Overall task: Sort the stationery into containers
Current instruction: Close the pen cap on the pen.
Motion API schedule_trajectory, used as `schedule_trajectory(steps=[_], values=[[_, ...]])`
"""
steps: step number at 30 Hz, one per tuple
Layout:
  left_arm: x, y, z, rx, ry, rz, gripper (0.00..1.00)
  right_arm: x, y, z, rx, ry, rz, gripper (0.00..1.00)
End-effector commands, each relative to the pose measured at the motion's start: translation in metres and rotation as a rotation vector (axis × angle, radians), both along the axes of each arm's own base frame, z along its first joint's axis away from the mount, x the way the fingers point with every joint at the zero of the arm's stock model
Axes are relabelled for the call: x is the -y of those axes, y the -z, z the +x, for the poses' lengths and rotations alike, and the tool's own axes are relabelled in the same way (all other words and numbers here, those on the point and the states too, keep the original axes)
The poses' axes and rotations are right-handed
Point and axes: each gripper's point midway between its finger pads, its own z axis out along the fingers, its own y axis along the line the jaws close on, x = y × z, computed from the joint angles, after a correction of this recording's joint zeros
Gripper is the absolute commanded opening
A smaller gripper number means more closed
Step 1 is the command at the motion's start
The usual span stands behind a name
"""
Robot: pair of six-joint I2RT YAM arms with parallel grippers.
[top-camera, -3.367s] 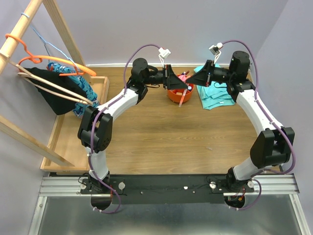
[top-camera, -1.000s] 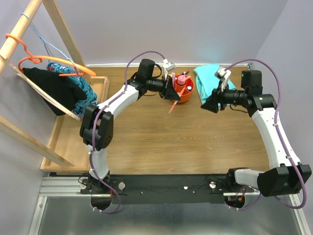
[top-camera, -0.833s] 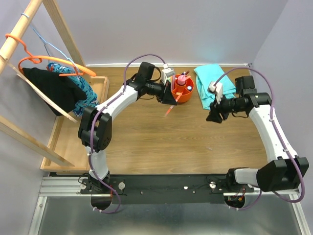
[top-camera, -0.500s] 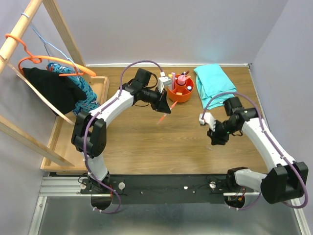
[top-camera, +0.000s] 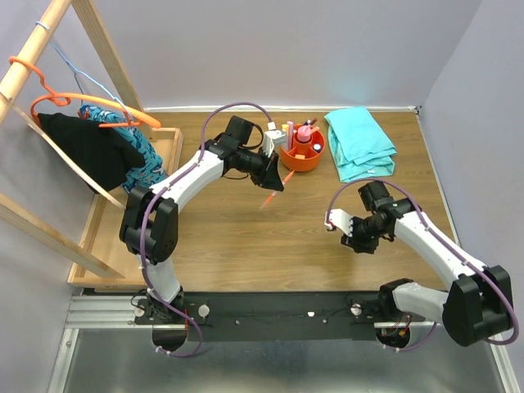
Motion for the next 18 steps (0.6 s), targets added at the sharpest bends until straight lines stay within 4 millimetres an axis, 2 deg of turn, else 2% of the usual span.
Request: schedule_trajectory(steps=[1, 7, 18], values=[[0.0, 0.003, 0.003, 0.005, -0.01, 0.013, 0.0, -0.009, 0.009, 0.019, 0.017, 0.046, 0.019, 0.42], [0.001, 0.007, 0.004, -0.008, -0.011, 0.019, 0.0, -0.018, 0.017, 0.009, -0.033, 0.018, 0.046, 0.39], [0.001, 0.014, 0.007, -0.018, -0.019, 0.031, 0.0, -0.018, 0.033, 0.003, -0.038, -0.035, 0.007, 0.37]])
